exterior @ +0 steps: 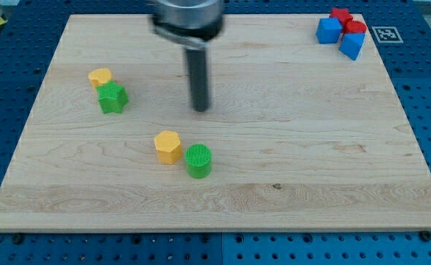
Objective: Move the yellow hexagon and the green circle diagonal to each other
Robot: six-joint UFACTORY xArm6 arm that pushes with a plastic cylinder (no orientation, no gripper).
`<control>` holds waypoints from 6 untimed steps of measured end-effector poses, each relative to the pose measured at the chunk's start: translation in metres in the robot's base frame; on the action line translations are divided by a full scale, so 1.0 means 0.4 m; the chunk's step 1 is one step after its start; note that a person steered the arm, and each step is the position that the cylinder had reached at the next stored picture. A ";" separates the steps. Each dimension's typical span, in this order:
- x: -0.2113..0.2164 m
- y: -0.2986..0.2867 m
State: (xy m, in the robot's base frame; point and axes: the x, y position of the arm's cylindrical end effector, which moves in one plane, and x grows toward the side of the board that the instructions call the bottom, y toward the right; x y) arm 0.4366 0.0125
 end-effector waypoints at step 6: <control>0.316 -0.135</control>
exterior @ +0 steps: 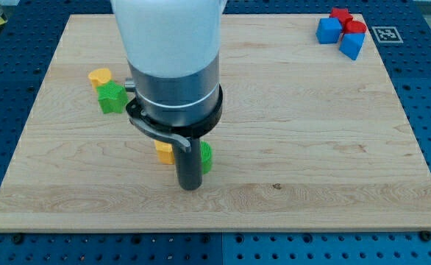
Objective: Move the yellow hexagon and the green circle diagonal to each other
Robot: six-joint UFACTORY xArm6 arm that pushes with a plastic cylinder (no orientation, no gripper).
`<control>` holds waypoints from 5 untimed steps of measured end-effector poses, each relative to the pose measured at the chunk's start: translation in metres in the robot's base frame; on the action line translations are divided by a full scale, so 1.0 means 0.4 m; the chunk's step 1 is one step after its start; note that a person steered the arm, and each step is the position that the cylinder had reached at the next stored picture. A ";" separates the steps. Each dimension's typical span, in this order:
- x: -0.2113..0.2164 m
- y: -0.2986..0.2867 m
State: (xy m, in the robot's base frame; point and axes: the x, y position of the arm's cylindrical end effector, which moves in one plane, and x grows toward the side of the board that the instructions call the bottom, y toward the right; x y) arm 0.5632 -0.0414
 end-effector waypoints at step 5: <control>-0.135 -0.102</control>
